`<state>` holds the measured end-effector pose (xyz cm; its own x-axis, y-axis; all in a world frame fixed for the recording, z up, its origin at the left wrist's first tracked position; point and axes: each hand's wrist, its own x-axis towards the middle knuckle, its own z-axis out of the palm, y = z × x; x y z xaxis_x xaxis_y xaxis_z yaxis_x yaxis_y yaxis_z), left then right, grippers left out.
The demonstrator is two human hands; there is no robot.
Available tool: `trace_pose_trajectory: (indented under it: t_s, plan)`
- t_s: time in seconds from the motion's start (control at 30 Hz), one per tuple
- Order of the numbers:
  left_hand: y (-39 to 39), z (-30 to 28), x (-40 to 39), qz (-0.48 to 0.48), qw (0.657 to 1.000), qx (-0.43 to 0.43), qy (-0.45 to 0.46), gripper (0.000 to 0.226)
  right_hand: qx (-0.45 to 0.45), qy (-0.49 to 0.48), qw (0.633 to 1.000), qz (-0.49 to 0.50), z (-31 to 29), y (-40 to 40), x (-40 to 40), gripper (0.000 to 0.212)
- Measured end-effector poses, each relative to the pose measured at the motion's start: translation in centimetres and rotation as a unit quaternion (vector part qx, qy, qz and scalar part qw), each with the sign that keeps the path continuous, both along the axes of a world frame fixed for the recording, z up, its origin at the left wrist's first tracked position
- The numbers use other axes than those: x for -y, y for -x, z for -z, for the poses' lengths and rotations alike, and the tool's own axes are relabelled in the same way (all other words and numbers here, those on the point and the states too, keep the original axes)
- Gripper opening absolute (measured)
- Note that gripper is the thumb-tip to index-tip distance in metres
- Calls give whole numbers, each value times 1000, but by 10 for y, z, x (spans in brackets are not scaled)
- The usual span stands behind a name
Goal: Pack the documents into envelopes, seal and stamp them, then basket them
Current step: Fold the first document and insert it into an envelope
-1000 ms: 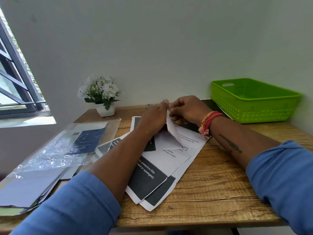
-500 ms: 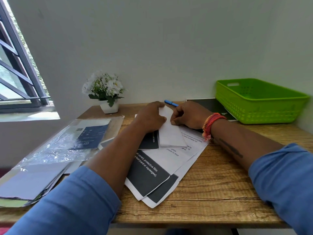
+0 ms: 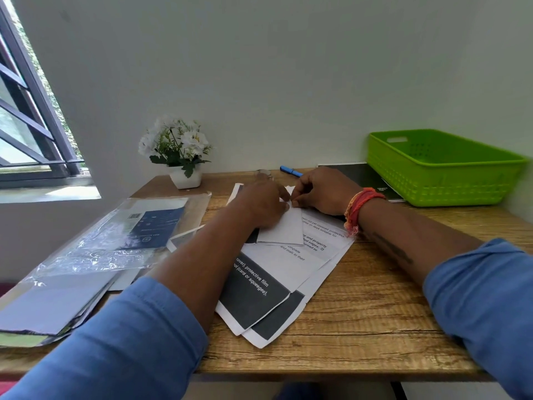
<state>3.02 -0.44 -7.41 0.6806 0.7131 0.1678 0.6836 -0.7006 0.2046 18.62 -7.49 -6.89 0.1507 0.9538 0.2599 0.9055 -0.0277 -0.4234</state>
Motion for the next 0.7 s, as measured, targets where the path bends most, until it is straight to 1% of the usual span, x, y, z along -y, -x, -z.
trace_pose_trajectory:
  t_s: [0.17, 0.33, 0.4, 0.53, 0.7]
  plan:
    - [-1, 0, 3, 17, 999, -26, -16, 36, 45, -17, 999, 0, 2, 3, 0, 8]
    - [-5, 1, 7, 6, 998, -46, -29, 39, 57, -26, 998, 14, 2, 2, -2, 9]
    - [-7, 1, 7, 10, 998, -59, -35, 39, 62, -19, 998, 28, 2, 0, -4, 9]
    - [-9, 1, 7, 15, 996, -78, -39, 39, 54, 15, 998, 31, -1, -2, -4, 3]
    - [-8, 0, 9, 16, 995, -89, -45, 38, 56, 65, 996, 11, -9, -3, -1, 7]
